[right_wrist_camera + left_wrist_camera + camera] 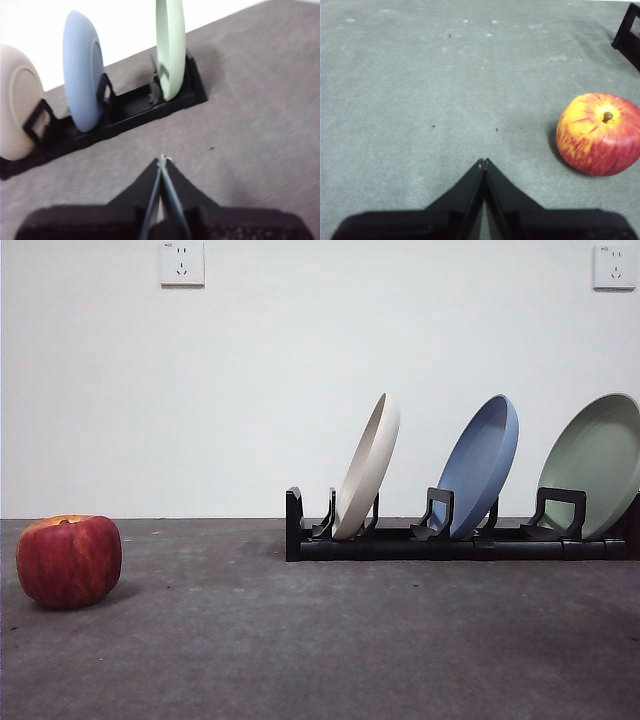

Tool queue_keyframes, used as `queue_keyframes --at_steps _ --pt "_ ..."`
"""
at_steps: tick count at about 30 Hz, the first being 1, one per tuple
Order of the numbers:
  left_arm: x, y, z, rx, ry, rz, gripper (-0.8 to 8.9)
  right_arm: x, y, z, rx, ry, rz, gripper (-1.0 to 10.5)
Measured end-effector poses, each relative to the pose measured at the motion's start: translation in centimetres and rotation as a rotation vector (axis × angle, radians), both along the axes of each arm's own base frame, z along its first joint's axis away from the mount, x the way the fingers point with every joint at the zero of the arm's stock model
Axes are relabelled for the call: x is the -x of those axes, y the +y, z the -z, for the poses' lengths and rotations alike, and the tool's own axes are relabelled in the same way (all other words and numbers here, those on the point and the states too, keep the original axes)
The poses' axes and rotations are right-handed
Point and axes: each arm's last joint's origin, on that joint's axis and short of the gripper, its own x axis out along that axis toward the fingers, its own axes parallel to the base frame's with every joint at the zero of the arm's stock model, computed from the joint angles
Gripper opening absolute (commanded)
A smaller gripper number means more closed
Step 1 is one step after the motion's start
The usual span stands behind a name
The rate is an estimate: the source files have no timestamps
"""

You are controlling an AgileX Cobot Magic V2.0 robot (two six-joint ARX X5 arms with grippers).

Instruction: Take the yellow plate from the plate rack,put the plate on the table,take the apple from the table,put the apple in the plate

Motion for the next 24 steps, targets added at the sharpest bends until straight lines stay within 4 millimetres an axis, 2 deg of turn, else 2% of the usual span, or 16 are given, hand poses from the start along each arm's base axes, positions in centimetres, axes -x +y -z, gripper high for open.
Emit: queue_keyframes --at_steps 4,8,13,18,24 --pt "0.0 0.0 -0.5 0.022 -0.008 0.000 -0.03 0.3 0.0 -1.3 -0.066 -0.017 -0.003 -0.1" --pt "-0.1 -0.4 -3.9 0.107 -0.116 0.101 -0.05 1.2 0.2 -4.6 -0.114 -0.043 -0.045 -0.1" --pt "-0.4 -0.5 -6.6 0.129 -0.133 0.134 -0.05 1.4 0.4 -7.0 -0.135 0.008 -0.102 -0.1" --pt "-1.2 -0.7 -9.4 0.151 -0.138 0.215 -0.05 1.2 0.5 -9.6 -0.146 0.089 -0.162 -0.1" --pt "-2.6 -1.0 -12.5 0.193 -0.113 0.316 -0.03 0.3 0.7 -13.2 -0.076 0.202 -0.227 -0.1"
